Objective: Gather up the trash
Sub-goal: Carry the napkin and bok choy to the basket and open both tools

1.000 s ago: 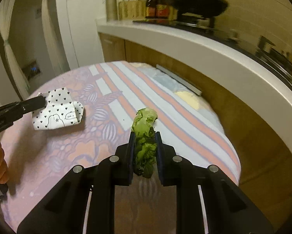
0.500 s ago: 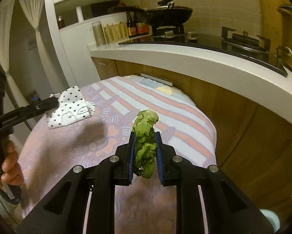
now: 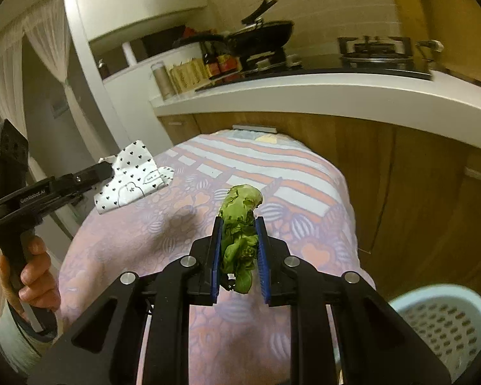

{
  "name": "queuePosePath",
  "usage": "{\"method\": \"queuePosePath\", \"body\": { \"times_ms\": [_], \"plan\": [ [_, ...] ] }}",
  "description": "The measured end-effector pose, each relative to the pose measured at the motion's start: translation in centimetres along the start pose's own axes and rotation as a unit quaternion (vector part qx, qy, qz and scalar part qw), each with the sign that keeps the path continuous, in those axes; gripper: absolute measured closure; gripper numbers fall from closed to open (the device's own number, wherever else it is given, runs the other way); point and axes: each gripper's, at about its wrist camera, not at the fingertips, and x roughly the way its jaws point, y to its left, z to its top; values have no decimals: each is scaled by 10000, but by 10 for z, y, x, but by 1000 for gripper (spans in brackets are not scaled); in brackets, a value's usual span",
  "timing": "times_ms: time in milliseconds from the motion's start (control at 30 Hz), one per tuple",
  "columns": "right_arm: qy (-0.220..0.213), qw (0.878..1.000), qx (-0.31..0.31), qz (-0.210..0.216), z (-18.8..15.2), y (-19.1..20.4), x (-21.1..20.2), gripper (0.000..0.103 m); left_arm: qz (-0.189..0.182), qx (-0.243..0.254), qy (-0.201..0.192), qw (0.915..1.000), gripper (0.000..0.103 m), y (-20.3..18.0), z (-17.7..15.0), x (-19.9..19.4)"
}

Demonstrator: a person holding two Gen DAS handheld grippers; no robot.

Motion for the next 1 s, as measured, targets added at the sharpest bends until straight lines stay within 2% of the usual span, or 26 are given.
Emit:
{"method": "queuePosePath", "body": {
  "times_ms": [133,333,500,667,733,767,833,900,1000],
  "plan": [
    [-233,9990,309,-232,-20,-19,-36,86,-353,283,222,9987,98,-40,-11,13],
    [-504,9891,858,-1082,-67,-60,-103,86,-1040,783,683,9891,98,-121,-36,48],
    [-417,9757,1041,-1883,-93,-82,-135,86,-1432,1079,1110,9775,98,-177,-69,82],
    [-115,9623,1472,-2283,-115,-113,-136,85,-1509,1341,1592,9664,95,-213,-102,118],
    [20,9568,1611,-2418,-122,-122,-132,83,-1470,1423,1740,9633,90,-218,-112,128],
    [87,9562,1699,-2380,-125,-127,-130,77,-1455,1450,1779,9624,86,-218,-114,130],
    [103,9548,1755,-2396,-129,-131,-130,72,-1322,1503,1842,9623,62,-217,-118,134],
    [74,9536,1782,-2425,-130,-132,-131,60,-1289,1455,1827,9638,57,-209,-119,133],
    [-19,9532,1808,-2425,-131,-128,-139,59,-1246,1444,1819,9646,57,-203,-118,129]
  ]
}}
